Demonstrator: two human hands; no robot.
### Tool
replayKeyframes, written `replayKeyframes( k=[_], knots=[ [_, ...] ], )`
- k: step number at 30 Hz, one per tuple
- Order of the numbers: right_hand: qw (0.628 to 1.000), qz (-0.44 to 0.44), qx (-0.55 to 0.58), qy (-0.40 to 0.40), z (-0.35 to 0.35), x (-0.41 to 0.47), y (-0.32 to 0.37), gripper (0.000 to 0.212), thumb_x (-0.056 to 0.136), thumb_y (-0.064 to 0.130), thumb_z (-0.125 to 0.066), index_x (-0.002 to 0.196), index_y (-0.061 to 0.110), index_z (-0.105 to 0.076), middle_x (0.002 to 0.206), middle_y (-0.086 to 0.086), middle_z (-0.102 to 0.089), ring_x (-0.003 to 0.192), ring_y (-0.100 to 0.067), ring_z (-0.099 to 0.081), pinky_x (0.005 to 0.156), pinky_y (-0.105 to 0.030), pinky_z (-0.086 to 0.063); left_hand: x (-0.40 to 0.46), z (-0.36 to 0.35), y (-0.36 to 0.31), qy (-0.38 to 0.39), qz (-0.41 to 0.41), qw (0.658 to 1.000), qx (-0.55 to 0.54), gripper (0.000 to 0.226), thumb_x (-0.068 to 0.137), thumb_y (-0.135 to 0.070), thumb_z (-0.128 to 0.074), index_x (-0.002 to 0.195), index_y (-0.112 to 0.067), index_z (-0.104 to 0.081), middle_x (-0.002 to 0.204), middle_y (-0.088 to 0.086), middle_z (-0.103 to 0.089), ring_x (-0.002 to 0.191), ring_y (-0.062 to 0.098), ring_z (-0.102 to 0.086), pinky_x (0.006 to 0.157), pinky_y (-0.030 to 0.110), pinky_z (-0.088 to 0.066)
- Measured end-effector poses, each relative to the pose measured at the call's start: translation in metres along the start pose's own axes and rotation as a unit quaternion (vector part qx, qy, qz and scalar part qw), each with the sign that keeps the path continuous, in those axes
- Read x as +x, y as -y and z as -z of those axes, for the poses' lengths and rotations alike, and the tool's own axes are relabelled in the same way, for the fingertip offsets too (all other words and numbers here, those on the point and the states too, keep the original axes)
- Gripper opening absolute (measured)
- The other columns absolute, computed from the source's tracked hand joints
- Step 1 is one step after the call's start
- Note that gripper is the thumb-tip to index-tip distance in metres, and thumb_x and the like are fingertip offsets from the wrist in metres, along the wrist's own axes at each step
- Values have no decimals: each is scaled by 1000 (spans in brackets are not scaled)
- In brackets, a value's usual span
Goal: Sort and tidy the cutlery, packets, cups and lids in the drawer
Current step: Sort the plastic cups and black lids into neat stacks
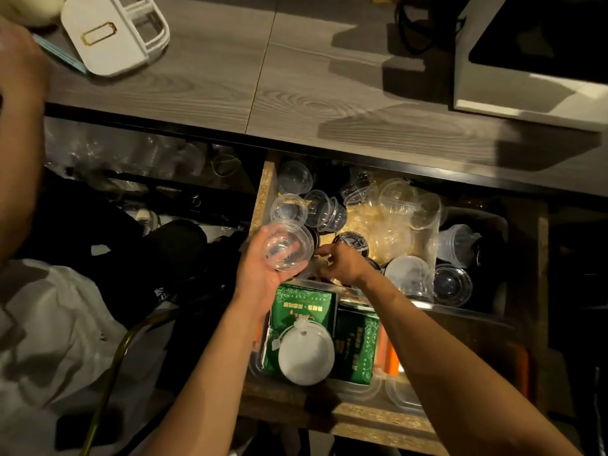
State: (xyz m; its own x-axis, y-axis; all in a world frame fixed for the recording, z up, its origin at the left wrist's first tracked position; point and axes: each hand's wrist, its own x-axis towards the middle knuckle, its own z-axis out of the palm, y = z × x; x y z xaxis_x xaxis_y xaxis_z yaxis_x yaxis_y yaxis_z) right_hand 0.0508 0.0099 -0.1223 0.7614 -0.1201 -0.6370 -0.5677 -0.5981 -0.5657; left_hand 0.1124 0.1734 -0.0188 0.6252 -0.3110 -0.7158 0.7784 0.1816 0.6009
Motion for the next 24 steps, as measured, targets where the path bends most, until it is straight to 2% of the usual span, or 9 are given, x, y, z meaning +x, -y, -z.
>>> replayKeyframes(
  k=[2,4,8,12,14,16,19,21,24],
  knots=[
    [998,10,3,64,0,0,3,57,79,15,-74,135,16,-59,122,-2,-67,109,-18,-63,88,-20,-43,1,4,0,3,-2,1000,0,39,79,-49,-66,106,-22,-65,132,14,-60,107,29,-69,70,44,-61],
    [996,13,8,84,-3,-1,1,60,80,14,-76,136,13,-56,126,-4,-65,112,-21,-62,92,-22,-43,3,8,0,9,-3,1000,9,37,87,-50,-56,109,-21,-65,134,16,-59,107,28,-69,70,42,-60],
    [1000,18,-21,8,1,-8,1,49,81,10,-69,130,15,-61,119,-9,-69,105,-27,-65,90,-32,-51,5,11,1,10,0,1000,26,36,104,-44,-37,112,-22,-65,134,15,-60,110,29,-68,71,43,-61],
    [991,-16,54,-120,23,-36,4,53,82,20,-76,133,19,-59,123,-4,-66,109,-22,-63,91,-33,-52,4,7,-1,8,6,999,31,34,104,-42,-40,110,-22,-67,135,13,-58,115,31,-64,72,44,-61],
    [961,-19,167,-220,31,-58,8,49,87,25,-72,134,19,-57,122,-1,-66,108,-14,-63,91,-33,-53,2,2,-1,19,-2,999,45,31,96,-42,-50,110,-21,-68,136,12,-56,119,30,-61,73,43,-60],
    [894,-22,318,-315,38,-82,16,34,96,25,-61,129,18,-61,117,2,-67,102,-7,-65,91,-36,-56,1,-5,1,24,-6,999,49,30,91,-38,-57,112,-20,-67,134,9,-56,123,29,-57,73,42,-61],
    [810,-10,452,-374,47,-105,30,23,100,13,-50,111,20,-68,99,-4,-71,86,-10,-68,74,-36,-59,5,-15,9,25,-14,997,71,21,103,-26,-47,111,-26,-67,131,1,-58,126,25,-54,76,44,-60],
    [794,-1,495,-354,47,-112,39,25,97,5,-52,103,24,-67,92,-10,-71,78,-19,-67,66,-33,-56,8,-21,17,31,-12,996,79,24,105,-25,-45,114,-26,-67,129,-1,-61,126,23,-55,83,50,-58],
    [821,-21,461,-335,38,-110,42,15,96,6,-54,93,20,-60,82,-6,-66,71,-20,-64,64,-35,-53,4,-35,26,49,-2,994,98,24,104,-28,-46,116,-27,-67,127,0,-62,122,23,-58,79,45,-60]
  ],
)
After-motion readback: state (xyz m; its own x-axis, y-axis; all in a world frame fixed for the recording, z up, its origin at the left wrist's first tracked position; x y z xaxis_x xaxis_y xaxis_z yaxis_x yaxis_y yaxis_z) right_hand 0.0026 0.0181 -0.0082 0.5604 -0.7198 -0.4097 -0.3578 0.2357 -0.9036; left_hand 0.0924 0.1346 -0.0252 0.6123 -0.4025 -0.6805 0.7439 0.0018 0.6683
